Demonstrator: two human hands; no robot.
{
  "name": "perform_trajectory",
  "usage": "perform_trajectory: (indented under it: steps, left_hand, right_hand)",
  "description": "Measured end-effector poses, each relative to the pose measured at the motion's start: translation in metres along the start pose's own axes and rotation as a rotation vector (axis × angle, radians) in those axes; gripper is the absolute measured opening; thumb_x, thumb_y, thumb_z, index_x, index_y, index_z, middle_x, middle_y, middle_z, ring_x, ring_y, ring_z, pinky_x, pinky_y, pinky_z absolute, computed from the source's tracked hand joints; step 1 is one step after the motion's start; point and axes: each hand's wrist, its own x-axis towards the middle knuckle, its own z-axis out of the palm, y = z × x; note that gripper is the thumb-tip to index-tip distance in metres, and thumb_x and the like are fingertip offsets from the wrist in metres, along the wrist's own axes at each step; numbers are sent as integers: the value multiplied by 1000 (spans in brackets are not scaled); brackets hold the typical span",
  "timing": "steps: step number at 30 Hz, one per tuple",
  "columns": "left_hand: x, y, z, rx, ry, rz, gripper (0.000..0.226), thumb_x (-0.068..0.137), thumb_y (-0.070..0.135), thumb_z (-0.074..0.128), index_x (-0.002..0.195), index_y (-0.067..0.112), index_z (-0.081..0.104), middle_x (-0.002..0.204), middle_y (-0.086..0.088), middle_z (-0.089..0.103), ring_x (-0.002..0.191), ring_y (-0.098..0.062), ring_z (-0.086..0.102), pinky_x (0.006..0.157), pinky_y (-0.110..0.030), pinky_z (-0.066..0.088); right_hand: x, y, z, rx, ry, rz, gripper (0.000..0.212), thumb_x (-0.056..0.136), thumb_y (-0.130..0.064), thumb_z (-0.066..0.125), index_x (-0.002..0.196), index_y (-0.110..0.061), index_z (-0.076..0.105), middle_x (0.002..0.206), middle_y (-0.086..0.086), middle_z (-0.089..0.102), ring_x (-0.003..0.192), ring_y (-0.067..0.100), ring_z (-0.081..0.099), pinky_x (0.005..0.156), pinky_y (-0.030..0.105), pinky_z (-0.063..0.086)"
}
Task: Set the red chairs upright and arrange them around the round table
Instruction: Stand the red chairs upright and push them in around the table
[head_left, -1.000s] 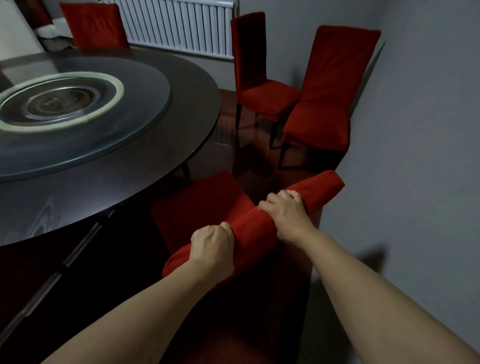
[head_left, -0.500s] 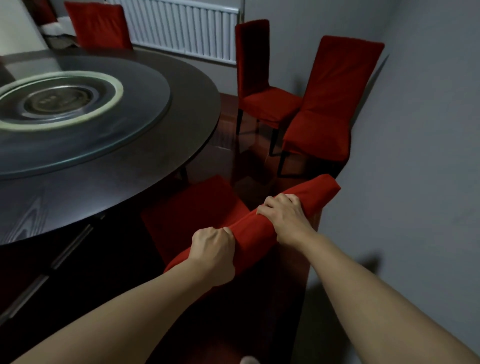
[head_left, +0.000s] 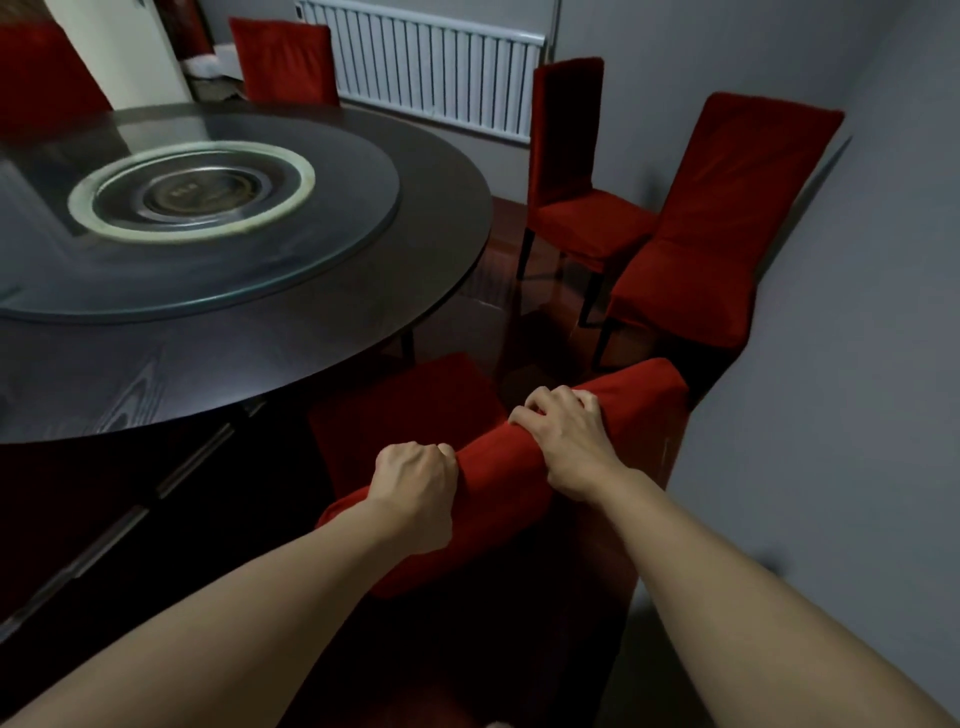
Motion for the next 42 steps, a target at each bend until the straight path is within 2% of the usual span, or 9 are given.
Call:
perform_trajectory:
  steps: [7, 13, 22, 37, 42]
  left_hand:
    - [0, -13, 3, -78, -21, -105, 24, 81, 23, 57, 101, 15, 47, 80, 3, 50, 87, -20, 60, 66, -28, 37]
    - [18, -10, 1, -38, -39, -98, 24, 82, 21, 56, 104, 13, 49, 77, 2, 46, 85, -20, 61, 65, -28, 40]
    - [30, -1, -5, -17, -45, -122, 25, 81, 24, 57, 103, 14, 49, 91, 0, 60, 88, -21, 61, 65, -29, 37]
    - [79, 7, -22, 2, 12, -158, 23, 82, 31, 58, 98, 17, 48, 91, 2, 60, 90, -21, 62, 65, -28, 37]
    - [95, 14, -26, -13, -16, -163, 25, 82, 31, 58, 101, 15, 51, 94, 1, 61, 91, -21, 62, 65, -29, 37]
  right_hand:
    - [31, -8, -2, -9, -8, -79, 66, 73, -2, 67, 129, -32, 46, 129, -3, 41, 124, 20, 35, 112, 41, 14]
    - [45, 7, 5, -2, -9, -92, 66, 72, -4, 69, 128, -33, 47, 125, -5, 43, 121, 19, 37, 110, 40, 15]
    - [54, 25, 4, 6, -22, -145, 62, 74, -5, 66, 127, -32, 48, 126, -4, 42, 121, 20, 36, 108, 40, 15]
    - [101, 65, -7, -22, -53, -191, 64, 75, 1, 62, 127, -31, 48, 125, -3, 42, 118, 21, 37, 108, 39, 18]
    - [111, 82, -6, -29, -58, -214, 63, 75, 0, 63, 128, -31, 48, 126, -2, 42, 119, 22, 37, 109, 41, 18]
